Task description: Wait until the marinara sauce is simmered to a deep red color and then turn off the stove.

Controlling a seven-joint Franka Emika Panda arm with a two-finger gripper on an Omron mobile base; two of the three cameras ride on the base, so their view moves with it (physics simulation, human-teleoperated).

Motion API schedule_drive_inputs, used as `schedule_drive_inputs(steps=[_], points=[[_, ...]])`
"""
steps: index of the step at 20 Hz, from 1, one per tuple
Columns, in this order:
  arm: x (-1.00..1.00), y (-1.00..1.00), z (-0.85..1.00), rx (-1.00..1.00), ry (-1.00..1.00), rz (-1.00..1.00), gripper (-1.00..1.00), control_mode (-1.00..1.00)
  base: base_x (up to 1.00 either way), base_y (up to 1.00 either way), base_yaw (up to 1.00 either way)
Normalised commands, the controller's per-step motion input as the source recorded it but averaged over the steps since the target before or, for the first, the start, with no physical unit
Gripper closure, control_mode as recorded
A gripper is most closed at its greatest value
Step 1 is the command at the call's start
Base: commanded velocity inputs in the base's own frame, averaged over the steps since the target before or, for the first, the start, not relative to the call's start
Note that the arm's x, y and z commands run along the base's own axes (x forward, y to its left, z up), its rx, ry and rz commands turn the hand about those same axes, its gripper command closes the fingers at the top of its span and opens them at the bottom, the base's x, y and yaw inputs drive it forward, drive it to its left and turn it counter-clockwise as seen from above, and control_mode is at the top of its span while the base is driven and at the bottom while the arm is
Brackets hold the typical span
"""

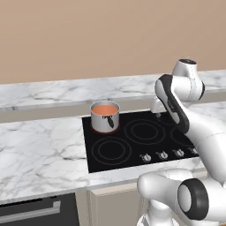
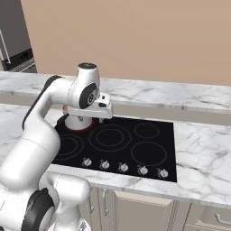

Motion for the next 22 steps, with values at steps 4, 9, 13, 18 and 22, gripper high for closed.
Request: schedule_drive_inputs(steps=[4, 9, 13, 18, 22], points=[[-0.04, -0.16, -0.38, 0.00, 0.10, 0.00, -1.00, -1.00, 0.00, 0.00, 0.00], [0.00, -0.11, -0.22, 0.00, 0.02, 0.00, -1.00, -1.00, 0.00, 0.00, 0.00], [0.00, -0.08, -0.14, 0.00, 0.00, 0.00, -1.00, -1.00, 0.00, 0.00, 0.00], [0.00, -0.13, -0.33, 0.00, 0.00, 0.00, -1.00, -1.00, 0.00, 0.00, 0.00], [0.00, -0.13, -0.49, 0.02, 0.06, 0.00, -1.00, -1.00, 0.00, 0.00, 0.00]])
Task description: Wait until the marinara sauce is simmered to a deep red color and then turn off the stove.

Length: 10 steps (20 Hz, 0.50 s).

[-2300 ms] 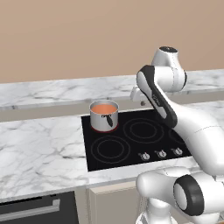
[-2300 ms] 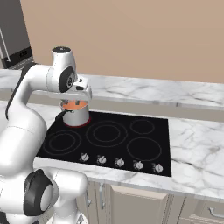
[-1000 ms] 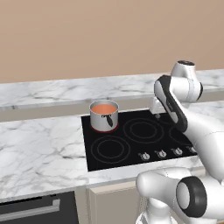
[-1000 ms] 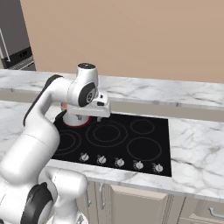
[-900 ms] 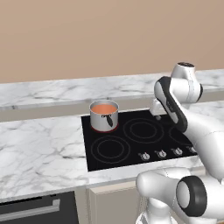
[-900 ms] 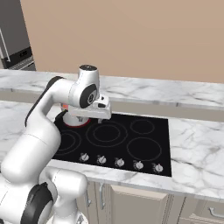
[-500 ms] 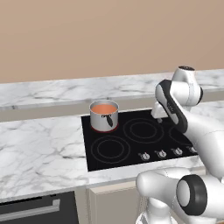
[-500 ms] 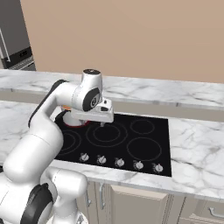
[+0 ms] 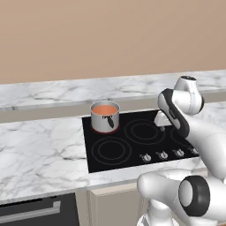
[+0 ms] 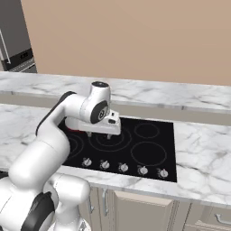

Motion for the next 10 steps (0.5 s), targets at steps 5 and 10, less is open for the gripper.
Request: schedule_drive_inputs(steps=[5, 10], points=[[0.00, -0.08, -0.45, 0.00, 0.07, 0.00, -1.00, -1.00, 0.00, 0.00, 0.00], [0.00, -0.12, -0.29, 0.00, 0.01, 0.00, -1.00, -1.00, 0.00, 0.00, 0.00]])
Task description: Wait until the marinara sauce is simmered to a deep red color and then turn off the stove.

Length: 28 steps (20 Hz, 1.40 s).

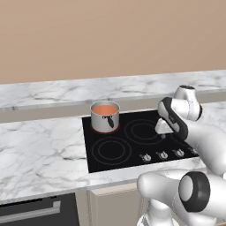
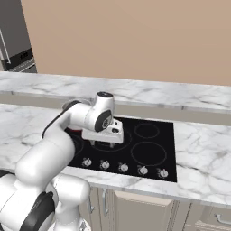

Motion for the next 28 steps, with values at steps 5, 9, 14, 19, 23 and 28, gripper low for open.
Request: schedule_drive_inputs(steps=[5, 9, 14, 19, 23, 28], points=[[0.00, -0.11, -0.16, 0.00, 0.00, 0.00, -1.00, -1.00, 0.00, 0.00, 0.00], [0.00, -0.11, -0.02, 0.00, 0.00, 0.01, -1.00, -1.00, 0.00, 0.00, 0.00], [0.00, -0.03, -0.07, 0.00, 0.00, 0.04, -1.00, -1.00, 0.00, 0.00, 0.00], [0.00, 0.00, -0.19, 0.00, 0.00, 0.20, -1.00, -1.00, 0.00, 0.00, 0.00], [0.00, 0.00, -0.14, 0.00, -0.01, 0.20, -1.00, -1.00, 0.00, 0.00, 0.00], [0.00, 0.00, -0.16, 0.00, -0.05, 0.17, -1.00, -1.00, 0.00, 0.00, 0.00]])
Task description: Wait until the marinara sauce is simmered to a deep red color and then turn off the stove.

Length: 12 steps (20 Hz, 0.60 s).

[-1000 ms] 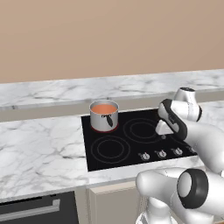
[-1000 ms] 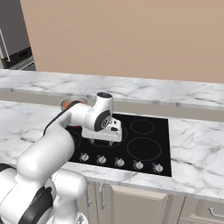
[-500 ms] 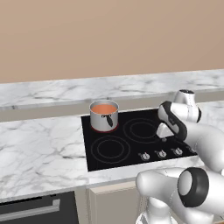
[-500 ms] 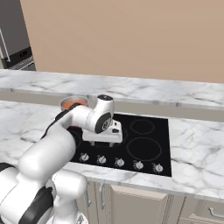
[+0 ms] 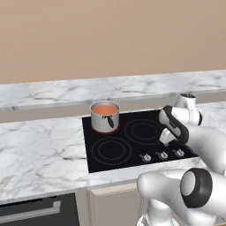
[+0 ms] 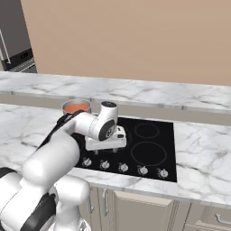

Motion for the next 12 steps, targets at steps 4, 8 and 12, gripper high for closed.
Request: schedule_drive_inputs(steps=[4, 8, 12], points=[[0.00, 0.00, -0.11, 0.00, -0.09, 0.12, -1.00, -1.00, 0.00, 0.00, 0.00], [0.00, 0.00, -0.21, 0.00, -0.08, 0.08, -1.00, -1.00, 0.00, 0.00, 0.00], [0.08, 0.00, -0.31, 0.00, -0.06, 0.04, -1.00, -1.00, 0.00, 0.00, 0.00]])
